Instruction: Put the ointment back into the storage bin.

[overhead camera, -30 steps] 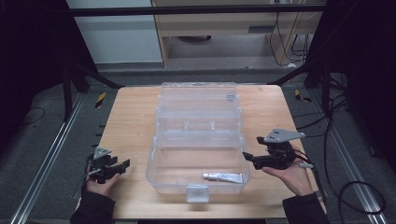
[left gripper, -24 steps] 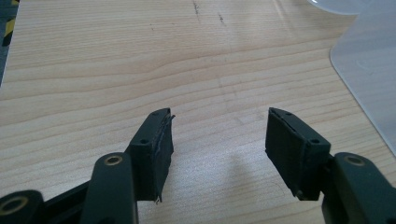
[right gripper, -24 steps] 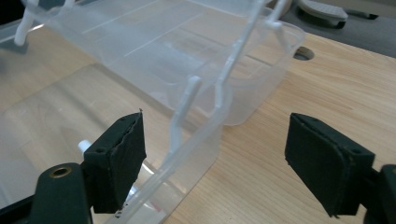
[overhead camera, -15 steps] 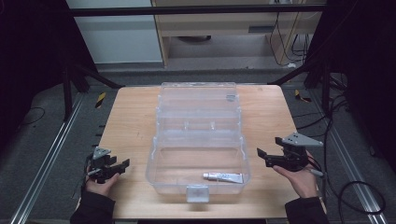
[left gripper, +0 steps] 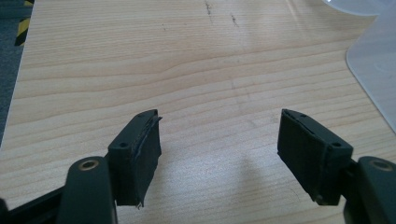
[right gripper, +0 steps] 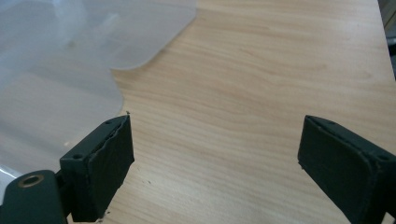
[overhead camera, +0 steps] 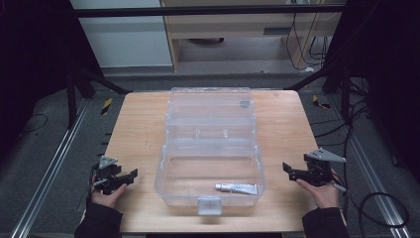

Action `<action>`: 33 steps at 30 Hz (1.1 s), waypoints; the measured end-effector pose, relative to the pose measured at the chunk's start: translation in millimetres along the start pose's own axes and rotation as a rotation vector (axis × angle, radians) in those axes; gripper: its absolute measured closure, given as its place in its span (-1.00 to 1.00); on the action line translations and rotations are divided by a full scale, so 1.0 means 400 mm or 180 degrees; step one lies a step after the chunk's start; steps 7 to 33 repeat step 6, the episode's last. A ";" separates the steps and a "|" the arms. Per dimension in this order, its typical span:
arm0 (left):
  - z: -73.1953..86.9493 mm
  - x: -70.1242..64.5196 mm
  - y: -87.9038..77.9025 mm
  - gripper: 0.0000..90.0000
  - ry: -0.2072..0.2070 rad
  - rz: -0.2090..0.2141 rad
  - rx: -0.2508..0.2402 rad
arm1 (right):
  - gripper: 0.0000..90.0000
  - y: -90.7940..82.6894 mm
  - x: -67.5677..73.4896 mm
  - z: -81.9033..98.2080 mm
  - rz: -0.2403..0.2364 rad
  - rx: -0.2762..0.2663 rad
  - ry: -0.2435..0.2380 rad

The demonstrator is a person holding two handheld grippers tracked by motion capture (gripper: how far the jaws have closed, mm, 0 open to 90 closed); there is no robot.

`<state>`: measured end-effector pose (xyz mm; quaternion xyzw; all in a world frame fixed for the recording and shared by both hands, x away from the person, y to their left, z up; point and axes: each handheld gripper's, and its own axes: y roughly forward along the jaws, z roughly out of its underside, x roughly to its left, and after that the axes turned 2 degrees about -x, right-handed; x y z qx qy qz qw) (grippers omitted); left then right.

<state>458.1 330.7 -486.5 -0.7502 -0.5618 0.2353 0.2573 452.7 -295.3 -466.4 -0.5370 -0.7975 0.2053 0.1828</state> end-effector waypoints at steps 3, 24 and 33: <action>0.001 0.002 0.001 -0.39 -0.0011 -0.0020 -0.0003 | -0.76 0.000 -0.010 0.008 0.0030 0.0015 0.0038; 0.001 0.003 0.002 -0.43 -0.0014 -0.0026 -0.0007 | -0.76 0.002 -0.011 0.010 0.0024 0.0028 0.0026; 0.001 0.003 0.002 -0.43 -0.0014 -0.0026 -0.0007 | -0.76 0.002 -0.011 0.010 0.0024 0.0028 0.0026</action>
